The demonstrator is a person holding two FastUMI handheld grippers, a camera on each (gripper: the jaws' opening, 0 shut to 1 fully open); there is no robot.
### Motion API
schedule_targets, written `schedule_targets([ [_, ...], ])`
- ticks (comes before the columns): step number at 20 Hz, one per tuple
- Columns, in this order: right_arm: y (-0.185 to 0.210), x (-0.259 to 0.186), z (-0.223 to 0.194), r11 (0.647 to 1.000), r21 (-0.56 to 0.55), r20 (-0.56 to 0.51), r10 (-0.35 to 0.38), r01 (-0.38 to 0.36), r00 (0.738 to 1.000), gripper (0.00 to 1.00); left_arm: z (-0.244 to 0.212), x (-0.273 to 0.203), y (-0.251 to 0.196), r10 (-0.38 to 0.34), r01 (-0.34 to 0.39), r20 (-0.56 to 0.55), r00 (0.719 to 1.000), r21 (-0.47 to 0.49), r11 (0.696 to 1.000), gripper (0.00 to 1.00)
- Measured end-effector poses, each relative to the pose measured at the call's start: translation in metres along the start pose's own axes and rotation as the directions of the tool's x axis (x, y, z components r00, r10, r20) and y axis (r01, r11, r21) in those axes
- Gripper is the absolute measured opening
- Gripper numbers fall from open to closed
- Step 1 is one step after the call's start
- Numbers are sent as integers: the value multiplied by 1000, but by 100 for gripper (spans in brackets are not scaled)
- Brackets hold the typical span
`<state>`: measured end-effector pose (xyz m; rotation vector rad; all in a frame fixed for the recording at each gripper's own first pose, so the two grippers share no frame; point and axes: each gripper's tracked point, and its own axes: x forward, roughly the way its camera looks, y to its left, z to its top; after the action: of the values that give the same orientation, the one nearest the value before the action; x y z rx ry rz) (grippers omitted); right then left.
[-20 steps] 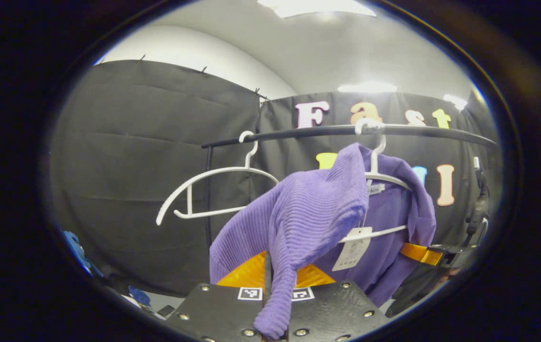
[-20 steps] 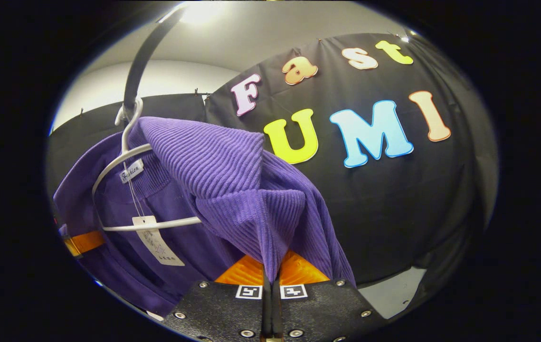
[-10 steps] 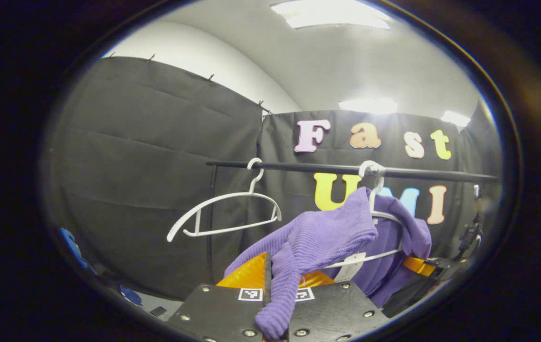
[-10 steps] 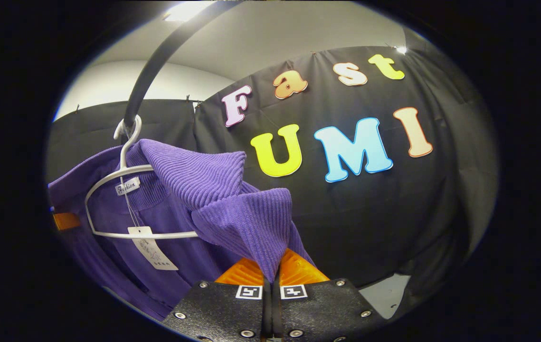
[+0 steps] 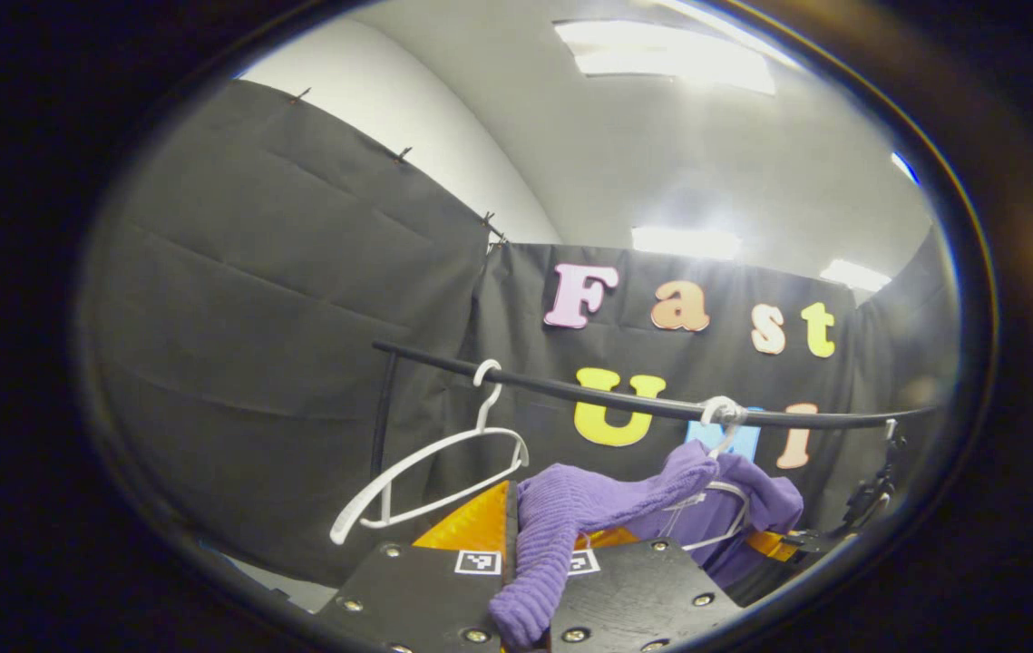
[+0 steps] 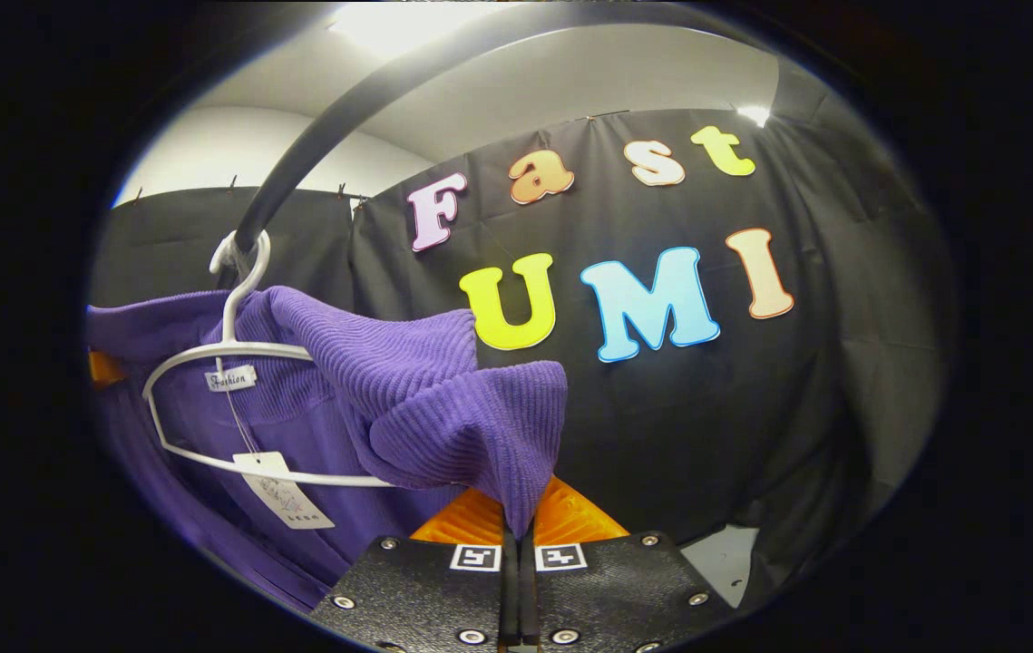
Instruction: Grasp the clothes on the hanger with both hands and then place them into the laundry hamper below.
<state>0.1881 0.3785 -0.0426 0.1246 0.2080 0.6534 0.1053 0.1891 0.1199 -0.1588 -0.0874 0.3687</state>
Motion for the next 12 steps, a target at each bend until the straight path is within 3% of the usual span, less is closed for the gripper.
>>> schedule_targets([
  [12,51,-12,13,998,-38,50,-55,57,997,0,-4,30,83,-96,93,-59,994,-59,994,0],
])
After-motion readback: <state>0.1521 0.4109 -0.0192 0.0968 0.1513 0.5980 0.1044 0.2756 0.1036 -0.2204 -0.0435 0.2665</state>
